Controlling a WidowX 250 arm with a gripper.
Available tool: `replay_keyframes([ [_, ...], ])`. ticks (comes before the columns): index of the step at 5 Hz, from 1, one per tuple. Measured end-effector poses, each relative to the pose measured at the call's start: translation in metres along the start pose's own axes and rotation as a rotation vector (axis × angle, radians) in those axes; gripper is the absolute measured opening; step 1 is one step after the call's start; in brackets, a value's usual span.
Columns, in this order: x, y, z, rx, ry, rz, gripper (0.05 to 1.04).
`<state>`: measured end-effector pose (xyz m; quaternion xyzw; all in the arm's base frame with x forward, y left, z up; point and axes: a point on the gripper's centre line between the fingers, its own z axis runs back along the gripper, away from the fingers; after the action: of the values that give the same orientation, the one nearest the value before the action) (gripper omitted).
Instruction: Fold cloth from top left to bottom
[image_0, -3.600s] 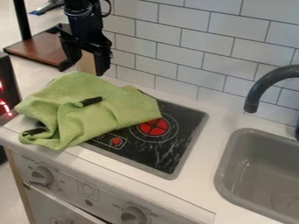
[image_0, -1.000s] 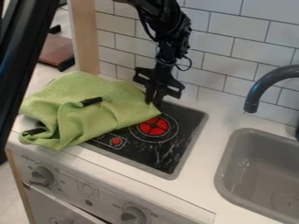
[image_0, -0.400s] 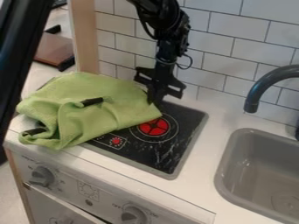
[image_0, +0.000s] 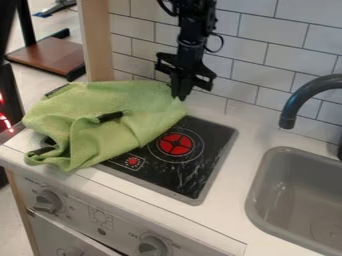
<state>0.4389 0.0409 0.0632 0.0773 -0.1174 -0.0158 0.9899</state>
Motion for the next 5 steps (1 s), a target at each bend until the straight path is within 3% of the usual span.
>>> replay_keyframes([
  [1, -0.016, 0.016, 0.031, -0.01, -0.077, 0.002, 0.049],
  [2, -0.044, 0.028, 0.042, -0.06, -0.111, 0.001, 0.049],
  [3, -0.067, 0.037, 0.039, -0.079, -0.127, 0.039, 0.049],
  [4, -0.07, 0.049, 0.037, -0.034, -0.125, 0.044, 0.049],
  [5, -0.098, 0.057, 0.018, -0.019, -0.058, 0.058, 0.049],
])
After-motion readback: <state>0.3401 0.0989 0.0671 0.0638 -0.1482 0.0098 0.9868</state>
